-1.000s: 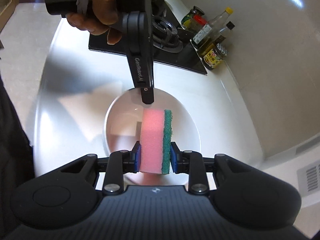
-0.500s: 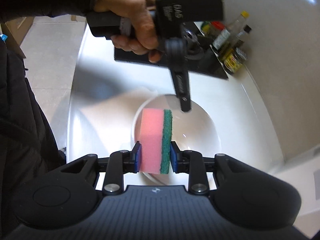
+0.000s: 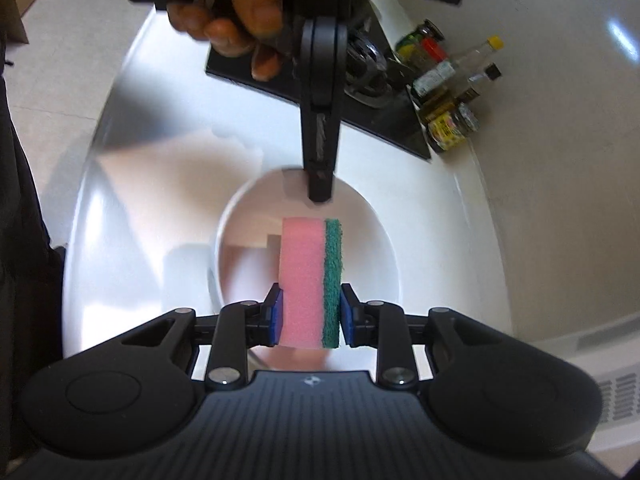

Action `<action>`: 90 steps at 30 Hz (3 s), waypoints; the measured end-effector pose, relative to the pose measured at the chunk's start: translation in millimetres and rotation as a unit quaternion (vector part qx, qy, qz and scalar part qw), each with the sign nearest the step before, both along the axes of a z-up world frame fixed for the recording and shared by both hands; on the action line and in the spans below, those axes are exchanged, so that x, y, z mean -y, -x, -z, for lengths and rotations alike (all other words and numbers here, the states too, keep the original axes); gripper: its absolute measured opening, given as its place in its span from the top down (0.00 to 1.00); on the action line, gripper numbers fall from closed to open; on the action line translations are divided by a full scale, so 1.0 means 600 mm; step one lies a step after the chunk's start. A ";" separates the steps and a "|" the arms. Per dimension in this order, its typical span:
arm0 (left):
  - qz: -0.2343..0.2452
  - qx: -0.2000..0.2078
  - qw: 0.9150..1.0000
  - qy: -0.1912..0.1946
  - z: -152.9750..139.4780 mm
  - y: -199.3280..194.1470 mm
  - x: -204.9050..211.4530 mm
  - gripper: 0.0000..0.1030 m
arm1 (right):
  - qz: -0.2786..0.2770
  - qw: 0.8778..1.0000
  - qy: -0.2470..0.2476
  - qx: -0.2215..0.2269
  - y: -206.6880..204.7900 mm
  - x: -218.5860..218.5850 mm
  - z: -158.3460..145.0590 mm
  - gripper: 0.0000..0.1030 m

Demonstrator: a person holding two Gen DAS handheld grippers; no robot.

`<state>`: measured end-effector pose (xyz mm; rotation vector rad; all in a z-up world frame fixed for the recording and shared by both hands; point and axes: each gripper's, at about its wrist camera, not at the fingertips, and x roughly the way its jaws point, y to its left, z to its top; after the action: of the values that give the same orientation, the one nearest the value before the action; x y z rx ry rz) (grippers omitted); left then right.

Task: Clean bowl
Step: 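Hold the bowl rim with the left gripper while the right gripper scrubs inside with the sponge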

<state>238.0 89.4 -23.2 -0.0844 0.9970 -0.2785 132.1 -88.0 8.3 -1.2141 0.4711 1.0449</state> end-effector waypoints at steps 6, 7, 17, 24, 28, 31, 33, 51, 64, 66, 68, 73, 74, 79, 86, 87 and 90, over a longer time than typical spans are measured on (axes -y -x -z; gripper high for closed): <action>0.011 0.012 1.000 -0.006 0.002 -0.013 -0.001 0.96 | -0.019 0.995 -0.040 -0.084 0.010 -0.005 -0.027 0.76; 0.015 0.013 1.000 -0.008 0.002 -0.017 0.000 0.96 | -0.021 0.996 -0.038 -0.084 0.014 -0.003 -0.028 0.76; -0.021 0.006 1.000 0.022 0.000 -0.001 -0.007 0.93 | -0.041 0.999 0.003 -0.027 0.043 0.007 -0.012 0.76; -0.051 0.007 0.998 0.025 -0.001 0.044 -0.012 0.86 | -0.036 0.999 -0.006 -0.031 0.038 0.002 -0.011 0.76; -0.044 0.008 0.999 0.012 0.003 0.026 -0.007 0.91 | -0.041 0.998 -0.011 -0.041 0.040 -0.002 -0.014 0.76; -0.025 0.011 1.000 0.005 0.003 0.004 -0.002 0.95 | -0.054 0.998 0.000 -0.039 0.042 -0.002 -0.014 0.76; -0.009 0.012 1.000 0.002 0.004 -0.012 0.004 0.95 | -0.063 0.997 0.012 -0.029 0.044 0.002 -0.011 0.76; -0.069 0.009 0.998 0.013 0.008 0.047 0.023 0.81 | -0.040 0.999 -0.003 -0.010 0.038 0.004 0.003 0.76; -0.029 -0.002 1.000 -0.002 0.006 -0.023 0.029 0.89 | -0.053 0.999 -0.002 -0.004 0.034 0.014 0.009 0.76; -0.046 0.011 0.999 0.003 0.001 0.001 0.033 0.89 | -0.051 0.999 -0.005 -0.001 0.041 0.013 0.012 0.76; -0.064 0.018 0.998 0.014 -0.003 0.038 0.035 0.86 | -0.050 0.999 -0.008 -0.003 0.042 0.010 0.013 0.76; -0.070 0.027 0.997 0.003 -0.001 0.067 0.050 0.82 | -0.054 0.999 -0.004 -0.004 0.045 -0.002 0.011 0.76; -0.070 0.025 0.997 0.000 0.000 0.064 0.051 0.80 | -0.056 0.998 -0.002 -0.002 0.048 -0.005 0.011 0.76; -0.057 0.013 0.998 -0.017 0.004 0.039 0.056 0.85 | -0.059 0.998 0.002 0.003 0.050 -0.004 0.012 0.76; -0.006 0.005 0.999 -0.040 0.002 -0.024 0.067 0.93 | -0.063 0.998 0.015 0.023 0.054 -0.003 0.022 0.76; -0.006 0.004 0.999 -0.038 0.002 -0.030 0.068 0.94 | -0.060 0.998 0.014 0.022 0.052 -0.002 0.021 0.76; -0.028 0.012 0.999 -0.032 -0.004 -0.022 0.068 0.93 | -0.056 0.998 0.012 0.018 0.050 -0.004 0.020 0.76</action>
<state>251.3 48.9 -20.9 -0.0498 0.9783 -0.1959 102.1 -85.5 -3.7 -1.2908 0.3925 1.1126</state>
